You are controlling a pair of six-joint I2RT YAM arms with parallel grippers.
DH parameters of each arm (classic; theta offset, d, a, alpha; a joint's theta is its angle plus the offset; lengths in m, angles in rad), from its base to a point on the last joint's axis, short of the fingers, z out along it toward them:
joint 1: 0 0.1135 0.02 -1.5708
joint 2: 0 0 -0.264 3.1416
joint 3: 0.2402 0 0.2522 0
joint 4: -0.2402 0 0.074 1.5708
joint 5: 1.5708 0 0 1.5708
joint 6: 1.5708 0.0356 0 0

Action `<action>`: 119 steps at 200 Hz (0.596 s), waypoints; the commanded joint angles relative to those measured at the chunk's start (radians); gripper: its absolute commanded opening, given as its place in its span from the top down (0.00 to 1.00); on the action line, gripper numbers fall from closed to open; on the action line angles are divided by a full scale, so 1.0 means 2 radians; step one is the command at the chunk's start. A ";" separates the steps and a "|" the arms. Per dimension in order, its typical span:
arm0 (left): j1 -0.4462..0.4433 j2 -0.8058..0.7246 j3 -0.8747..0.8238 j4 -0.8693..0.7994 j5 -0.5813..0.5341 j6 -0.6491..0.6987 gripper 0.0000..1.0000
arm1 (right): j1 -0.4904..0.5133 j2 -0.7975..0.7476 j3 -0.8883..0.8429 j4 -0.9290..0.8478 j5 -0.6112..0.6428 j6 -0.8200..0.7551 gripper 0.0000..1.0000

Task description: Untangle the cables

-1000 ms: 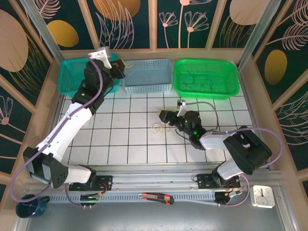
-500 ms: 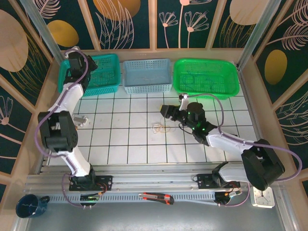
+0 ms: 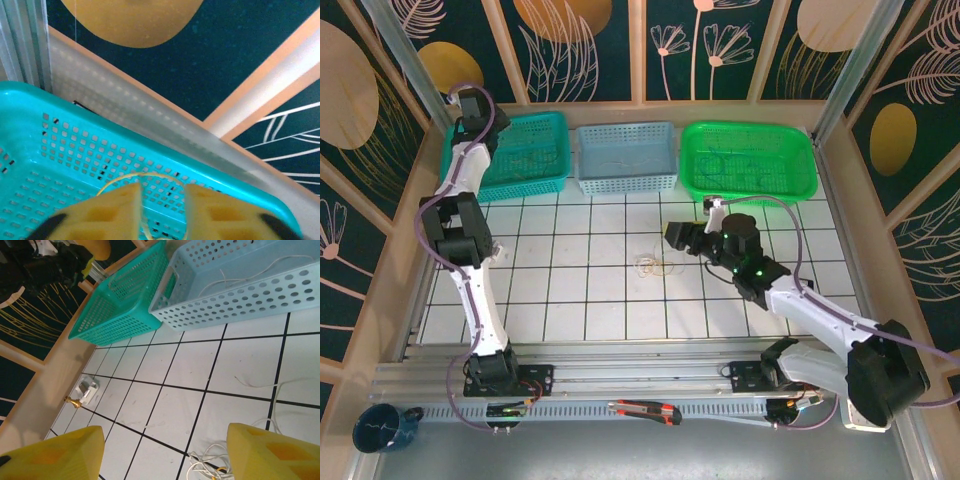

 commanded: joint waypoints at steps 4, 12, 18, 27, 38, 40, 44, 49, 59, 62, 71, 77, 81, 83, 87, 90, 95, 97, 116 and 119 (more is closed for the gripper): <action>0.002 0.014 0.065 -0.052 -0.006 0.015 0.43 | -0.009 -0.015 0.005 -0.029 0.003 -0.014 0.34; 0.003 0.015 0.077 -0.056 -0.004 0.013 0.37 | -0.010 -0.014 0.004 -0.028 0.002 -0.014 0.34; 0.003 0.013 0.083 -0.057 -0.001 0.012 0.33 | -0.010 -0.013 0.004 -0.027 0.000 -0.014 0.35; 0.003 0.010 0.089 -0.058 0.006 0.010 0.29 | -0.011 -0.010 0.005 -0.026 -0.002 -0.014 0.34; 0.003 0.000 0.090 -0.055 0.017 0.007 0.27 | -0.011 -0.007 0.005 -0.024 -0.004 -0.014 0.34; 0.003 -0.002 0.089 -0.054 0.020 0.006 0.26 | -0.011 -0.006 0.005 -0.023 -0.004 -0.014 0.34; 0.003 -0.006 0.088 -0.052 0.025 0.005 0.25 | -0.011 -0.005 0.005 -0.023 -0.004 -0.014 0.35; 0.003 -0.011 0.086 -0.049 0.033 0.004 0.25 | -0.011 -0.003 0.005 -0.022 -0.004 -0.013 0.34; 0.002 -0.022 0.079 -0.041 0.051 0.000 0.23 | -0.011 0.001 0.006 -0.022 -0.005 -0.013 0.34; 0.002 -0.025 0.078 -0.039 0.057 -0.001 0.22 | -0.011 0.002 0.006 -0.022 -0.005 -0.014 0.34; 0.001 -0.034 0.075 -0.035 0.077 -0.006 0.21 | -0.011 0.006 0.007 -0.022 -0.005 -0.014 0.34; 0.000 -0.039 0.073 -0.035 0.089 -0.009 0.20 | -0.012 0.009 0.008 -0.023 -0.004 -0.014 0.34; -0.002 -0.044 0.072 -0.035 0.095 -0.009 0.20 | -0.011 0.012 0.009 -0.024 -0.004 -0.014 0.34; -0.002 -0.046 0.071 -0.036 0.099 -0.009 0.19 | -0.012 0.013 0.009 -0.025 -0.004 -0.015 0.34; -0.004 -0.049 0.070 -0.036 0.105 -0.009 0.19 | -0.012 0.015 0.011 -0.026 -0.005 -0.015 0.34; -0.006 -0.052 0.071 -0.037 0.110 -0.008 0.18 | -0.011 0.018 0.012 -0.027 -0.006 -0.015 0.34; -0.010 -0.057 0.071 -0.039 0.117 -0.006 0.18 | -0.011 0.022 0.014 -0.029 -0.007 -0.016 0.34; -0.012 -0.058 0.071 -0.042 0.119 -0.005 0.18 | -0.011 0.024 0.015 -0.030 -0.007 -0.017 0.34; -0.033 -0.081 0.064 -0.055 0.138 0.010 0.15 | -0.011 0.038 0.022 -0.039 -0.012 -0.021 0.35; -0.037 -0.085 0.060 -0.057 0.140 0.013 0.15 | -0.011 0.040 0.023 -0.039 -0.012 -0.022 0.35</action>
